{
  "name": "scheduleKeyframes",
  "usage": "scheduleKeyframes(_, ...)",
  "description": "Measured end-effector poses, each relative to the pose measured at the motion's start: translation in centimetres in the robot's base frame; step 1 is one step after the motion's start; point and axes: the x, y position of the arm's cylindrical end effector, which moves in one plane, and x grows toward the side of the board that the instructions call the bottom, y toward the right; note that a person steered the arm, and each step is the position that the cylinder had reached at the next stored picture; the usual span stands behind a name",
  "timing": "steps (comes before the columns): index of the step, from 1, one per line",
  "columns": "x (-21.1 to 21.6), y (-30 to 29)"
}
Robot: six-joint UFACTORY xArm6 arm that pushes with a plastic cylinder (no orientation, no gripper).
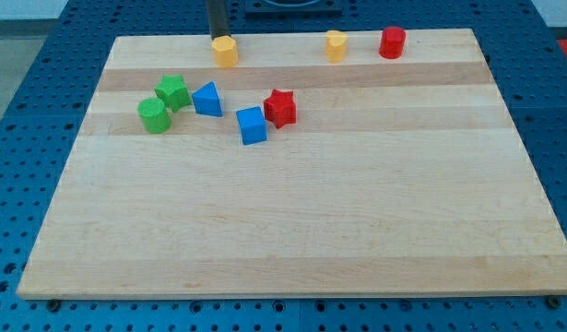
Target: Slide red star to the top center
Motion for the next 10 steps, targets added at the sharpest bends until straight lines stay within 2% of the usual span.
scheduleKeyframes(2, 1.3, 11.1)
scheduleKeyframes(4, 7.5, 9.2)
scheduleKeyframes(5, 13.0, 16.0)
scheduleKeyframes(6, 18.5, 17.6)
scheduleKeyframes(7, 20.5, 14.1)
scheduleKeyframes(8, 20.5, 10.6)
scheduleKeyframes(10, 20.7, 8.7)
